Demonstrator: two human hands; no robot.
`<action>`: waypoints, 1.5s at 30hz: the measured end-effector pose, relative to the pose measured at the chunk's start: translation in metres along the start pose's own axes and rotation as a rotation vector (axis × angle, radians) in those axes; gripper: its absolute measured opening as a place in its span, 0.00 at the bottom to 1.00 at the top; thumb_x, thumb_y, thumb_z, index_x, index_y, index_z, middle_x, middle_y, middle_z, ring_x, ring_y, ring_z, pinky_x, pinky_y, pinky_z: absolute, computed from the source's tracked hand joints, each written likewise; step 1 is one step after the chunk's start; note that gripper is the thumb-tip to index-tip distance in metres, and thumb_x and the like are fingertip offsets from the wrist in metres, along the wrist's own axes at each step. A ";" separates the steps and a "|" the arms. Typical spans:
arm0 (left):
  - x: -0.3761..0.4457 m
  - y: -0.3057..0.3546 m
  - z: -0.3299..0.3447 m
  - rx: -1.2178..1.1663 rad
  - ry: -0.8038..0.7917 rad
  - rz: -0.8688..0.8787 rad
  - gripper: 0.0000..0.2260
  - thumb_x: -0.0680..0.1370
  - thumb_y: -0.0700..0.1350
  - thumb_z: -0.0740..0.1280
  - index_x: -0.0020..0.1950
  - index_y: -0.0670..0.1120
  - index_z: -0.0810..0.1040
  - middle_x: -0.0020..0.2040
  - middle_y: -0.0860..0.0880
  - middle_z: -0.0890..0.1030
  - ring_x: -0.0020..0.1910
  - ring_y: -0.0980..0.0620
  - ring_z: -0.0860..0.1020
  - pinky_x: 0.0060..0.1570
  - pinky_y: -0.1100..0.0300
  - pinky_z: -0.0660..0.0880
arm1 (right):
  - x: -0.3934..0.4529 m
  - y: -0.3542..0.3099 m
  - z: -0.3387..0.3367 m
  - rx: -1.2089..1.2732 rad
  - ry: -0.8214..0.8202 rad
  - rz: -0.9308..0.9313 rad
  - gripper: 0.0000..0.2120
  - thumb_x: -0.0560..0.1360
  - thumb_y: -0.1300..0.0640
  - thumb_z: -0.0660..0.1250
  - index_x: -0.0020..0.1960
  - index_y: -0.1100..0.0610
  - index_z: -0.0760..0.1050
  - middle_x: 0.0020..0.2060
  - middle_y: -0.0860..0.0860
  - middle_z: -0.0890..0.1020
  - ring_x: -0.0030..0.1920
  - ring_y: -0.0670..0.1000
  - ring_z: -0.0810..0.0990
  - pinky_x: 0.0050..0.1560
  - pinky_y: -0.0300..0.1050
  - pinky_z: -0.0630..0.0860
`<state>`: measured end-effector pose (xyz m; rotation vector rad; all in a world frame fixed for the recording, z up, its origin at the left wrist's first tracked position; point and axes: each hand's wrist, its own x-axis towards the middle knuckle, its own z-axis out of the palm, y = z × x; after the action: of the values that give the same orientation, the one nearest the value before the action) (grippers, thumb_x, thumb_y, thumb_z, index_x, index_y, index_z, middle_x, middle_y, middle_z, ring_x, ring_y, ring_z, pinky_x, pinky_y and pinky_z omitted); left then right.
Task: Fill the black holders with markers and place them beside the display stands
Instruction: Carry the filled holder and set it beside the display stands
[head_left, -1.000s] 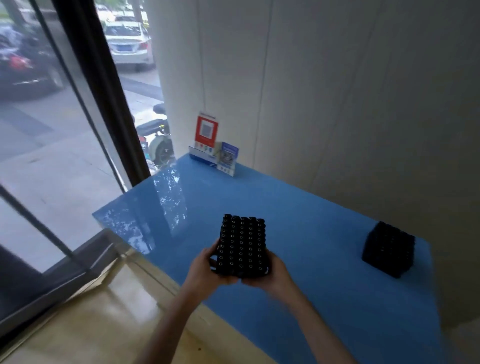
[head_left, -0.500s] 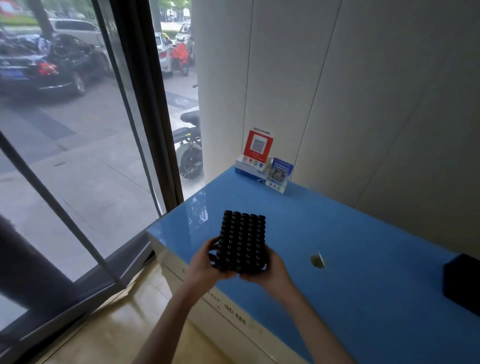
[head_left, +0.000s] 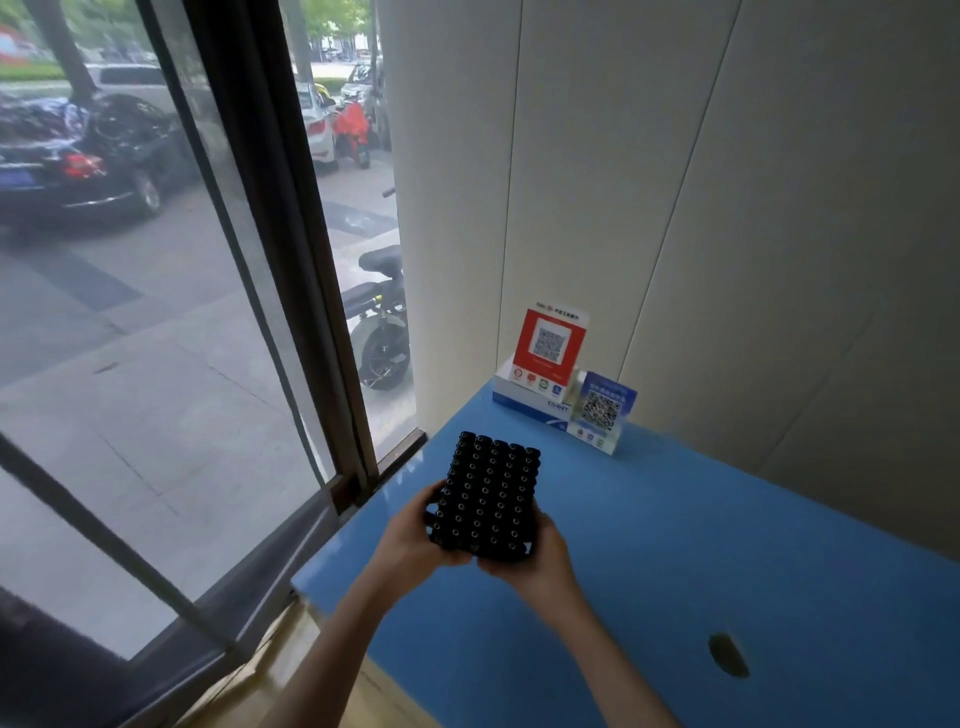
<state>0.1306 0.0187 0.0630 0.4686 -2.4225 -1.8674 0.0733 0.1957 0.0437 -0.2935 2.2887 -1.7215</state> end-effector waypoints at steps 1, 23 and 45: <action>0.014 -0.001 -0.003 0.001 -0.007 -0.003 0.39 0.63 0.29 0.79 0.69 0.53 0.73 0.58 0.50 0.81 0.55 0.53 0.80 0.42 0.67 0.78 | 0.013 0.001 0.004 -0.023 0.019 0.005 0.29 0.59 0.65 0.80 0.56 0.49 0.76 0.43 0.43 0.84 0.43 0.36 0.82 0.36 0.31 0.76; 0.214 -0.047 -0.039 0.130 -0.296 -0.094 0.31 0.58 0.39 0.80 0.60 0.53 0.79 0.49 0.52 0.86 0.48 0.53 0.84 0.45 0.55 0.82 | 0.159 0.029 0.060 -0.095 0.249 0.180 0.30 0.55 0.59 0.82 0.55 0.47 0.78 0.47 0.43 0.86 0.48 0.43 0.84 0.49 0.50 0.82; 0.287 -0.085 -0.034 0.696 -0.351 0.147 0.36 0.62 0.60 0.79 0.68 0.55 0.75 0.56 0.55 0.73 0.59 0.50 0.72 0.53 0.53 0.68 | 0.195 0.048 0.073 -0.383 0.396 0.297 0.29 0.53 0.48 0.81 0.53 0.50 0.80 0.44 0.47 0.74 0.47 0.52 0.77 0.46 0.42 0.72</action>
<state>-0.1174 -0.1088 -0.0503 -0.0389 -3.2067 -1.0741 -0.0871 0.0812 -0.0388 0.3363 2.7658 -1.2763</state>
